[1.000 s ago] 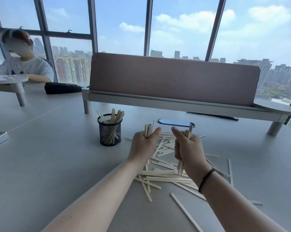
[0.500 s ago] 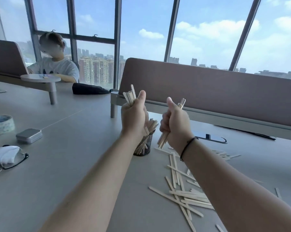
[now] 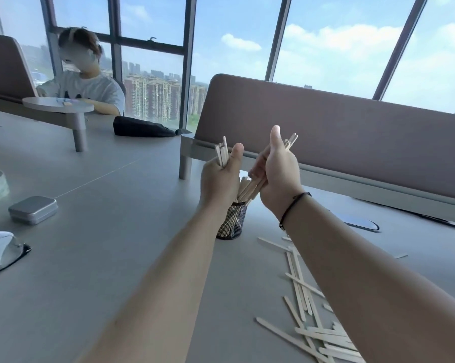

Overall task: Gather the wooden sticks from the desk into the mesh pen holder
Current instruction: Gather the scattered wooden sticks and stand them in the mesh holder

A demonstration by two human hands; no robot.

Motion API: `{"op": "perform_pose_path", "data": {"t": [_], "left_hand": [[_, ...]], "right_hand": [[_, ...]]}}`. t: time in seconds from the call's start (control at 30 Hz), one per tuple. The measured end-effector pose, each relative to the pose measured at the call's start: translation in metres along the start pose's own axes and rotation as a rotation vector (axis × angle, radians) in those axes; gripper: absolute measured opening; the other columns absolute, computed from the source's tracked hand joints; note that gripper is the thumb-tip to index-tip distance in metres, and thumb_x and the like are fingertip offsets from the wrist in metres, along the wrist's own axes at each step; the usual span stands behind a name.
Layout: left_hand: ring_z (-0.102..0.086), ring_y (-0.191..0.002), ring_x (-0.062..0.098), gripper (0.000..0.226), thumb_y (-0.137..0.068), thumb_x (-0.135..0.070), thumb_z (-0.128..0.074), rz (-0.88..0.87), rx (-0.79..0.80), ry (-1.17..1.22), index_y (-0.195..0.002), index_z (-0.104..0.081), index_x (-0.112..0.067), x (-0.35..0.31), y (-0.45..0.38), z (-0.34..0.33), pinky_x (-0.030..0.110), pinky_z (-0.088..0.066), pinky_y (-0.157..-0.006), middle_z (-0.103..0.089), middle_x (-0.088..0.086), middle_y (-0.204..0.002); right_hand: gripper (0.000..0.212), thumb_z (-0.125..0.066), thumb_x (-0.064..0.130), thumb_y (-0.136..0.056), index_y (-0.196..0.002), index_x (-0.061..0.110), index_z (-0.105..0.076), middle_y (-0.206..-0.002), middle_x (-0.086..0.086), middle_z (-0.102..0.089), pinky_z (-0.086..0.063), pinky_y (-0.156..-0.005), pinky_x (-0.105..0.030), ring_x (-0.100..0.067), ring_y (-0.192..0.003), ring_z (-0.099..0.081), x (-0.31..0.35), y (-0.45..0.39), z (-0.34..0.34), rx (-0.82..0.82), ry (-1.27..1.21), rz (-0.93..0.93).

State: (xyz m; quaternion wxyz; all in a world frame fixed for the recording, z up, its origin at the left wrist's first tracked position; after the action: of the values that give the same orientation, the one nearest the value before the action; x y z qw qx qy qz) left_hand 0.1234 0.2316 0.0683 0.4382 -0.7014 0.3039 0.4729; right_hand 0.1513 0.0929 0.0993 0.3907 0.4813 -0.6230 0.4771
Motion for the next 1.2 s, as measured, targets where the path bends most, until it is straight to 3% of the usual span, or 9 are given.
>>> {"op": "perform_pose_path", "data": {"t": [0.23, 0.43, 0.6, 0.77, 0.83, 0.9, 1.0, 1.1, 1.2], "left_hand": [[-0.047, -0.052, 0.022, 0.043, -0.095, -0.041, -0.062, 0.037, 0.021, -0.127, -0.064, -0.047, -0.015, 0.001, -0.006, 0.001, 0.03, -0.043, -0.056, -0.048, 0.002, -0.052], [-0.055, -0.045, 0.015, 0.034, -0.091, -0.032, -0.069, 0.059, 0.053, -0.112, -0.064, -0.061, -0.012, -0.004, -0.007, 0.005, 0.024, -0.05, -0.047, -0.055, -0.001, -0.052], [-0.071, -0.068, 0.009, 0.022, -0.082, -0.041, -0.074, -0.025, -0.006, -0.238, -0.081, -0.069, -0.019, -0.003, -0.008, 0.011, 0.02, -0.047, -0.058, -0.076, -0.003, -0.074], [-0.066, -0.073, 0.013, 0.026, -0.09, -0.035, -0.062, -0.015, 0.084, -0.352, -0.078, -0.076, -0.017, 0.01, 0.0, 0.0, 0.032, -0.048, -0.066, -0.074, -0.003, -0.074], [-0.063, -0.07, 0.016, 0.029, -0.093, -0.031, -0.057, -0.031, 0.113, -0.404, -0.076, -0.075, -0.014, 0.012, 0.006, -0.005, 0.032, -0.047, -0.067, -0.071, 0.001, -0.071], [-0.051, -0.06, 0.017, 0.031, -0.092, -0.025, -0.054, -0.044, 0.138, -0.443, -0.07, -0.068, -0.008, 0.009, 0.011, -0.009, 0.032, -0.04, -0.059, -0.062, 0.005, -0.06], [-0.036, -0.059, 0.021, 0.034, -0.09, -0.019, -0.051, -0.081, 0.124, -0.515, -0.061, -0.048, -0.002, 0.004, 0.018, -0.016, 0.034, -0.031, -0.055, -0.048, 0.01, -0.056], [-0.041, -0.066, 0.027, 0.033, -0.093, -0.018, -0.045, -0.119, 0.082, -0.548, -0.063, -0.041, -0.005, 0.004, 0.031, -0.024, 0.037, -0.034, -0.058, -0.052, 0.009, -0.061], [-0.055, -0.084, 0.029, 0.027, -0.099, -0.022, -0.039, -0.131, 0.086, -0.58, -0.077, -0.055, -0.015, 0.003, 0.051, -0.032, 0.038, -0.043, -0.069, -0.066, 0.004, -0.086]], "right_hand": [[0.067, -0.051, 0.051, -0.098, -0.039, 0.023, -0.032, -0.041, 0.002, -0.028, -0.032, -0.047, -0.029, -0.017, -0.036, -0.027, 0.009, -0.006, -0.009, -0.026, -0.168, -0.016], [0.057, -0.057, 0.044, -0.096, -0.05, 0.017, -0.037, -0.045, -0.002, -0.04, -0.042, -0.052, -0.031, -0.019, -0.04, -0.042, -0.002, -0.004, -0.019, 0.052, 0.127, 0.054], [0.034, -0.066, 0.026, -0.094, -0.067, 0.011, -0.053, -0.05, -0.006, -0.053, -0.052, -0.06, -0.042, -0.021, -0.042, -0.052, -0.013, 0.0, -0.015, 0.095, 0.284, 0.03], [0.017, -0.068, 0.027, -0.089, -0.092, 0.016, -0.055, -0.084, -0.01, -0.071, -0.058, -0.065, -0.042, -0.026, -0.068, -0.07, -0.004, -0.002, 0.005, 0.019, 0.441, 0.121], [0.008, -0.06, 0.026, -0.093, -0.091, 0.019, -0.058, -0.09, -0.01, -0.072, -0.055, -0.065, -0.039, -0.025, -0.071, -0.067, 0.007, 0.002, 0.01, 0.009, 0.591, 0.248], [0.023, -0.049, 0.024, -0.098, -0.089, 0.009, -0.064, -0.085, -0.009, -0.072, -0.052, -0.065, -0.036, -0.028, -0.072, -0.064, 0.006, 0.007, 0.014, 0.048, 0.783, 0.314], [0.029, -0.042, 0.017, -0.096, -0.084, 0.006, -0.066, -0.082, -0.01, -0.072, -0.054, -0.071, -0.038, -0.031, -0.081, -0.066, -0.015, 0.019, 0.021, 0.182, 0.961, 0.241], [0.026, -0.042, 0.011, -0.09, -0.079, 0.016, -0.066, -0.076, -0.001, -0.07, -0.054, -0.067, -0.033, -0.023, -0.076, -0.067, -0.022, 0.026, 0.035, 0.21, 0.894, 0.17], [0.022, -0.045, 0.016, -0.094, -0.085, 0.02, -0.064, -0.082, -0.001, -0.07, -0.057, -0.074, -0.039, -0.024, -0.077, -0.069, -0.018, 0.033, 0.045, 0.209, 0.784, 0.173]]}}
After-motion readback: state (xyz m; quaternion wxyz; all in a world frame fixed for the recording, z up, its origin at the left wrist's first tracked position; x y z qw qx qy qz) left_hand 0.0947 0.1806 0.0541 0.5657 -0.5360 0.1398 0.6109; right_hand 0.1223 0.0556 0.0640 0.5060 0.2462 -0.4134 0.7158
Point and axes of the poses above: each hand's wrist, its own y-axis away from the middle knuckle, its own z-axis out of the back of the hand, x = y × z, the point moved 9 cm from there along -y, towards the middle knuckle
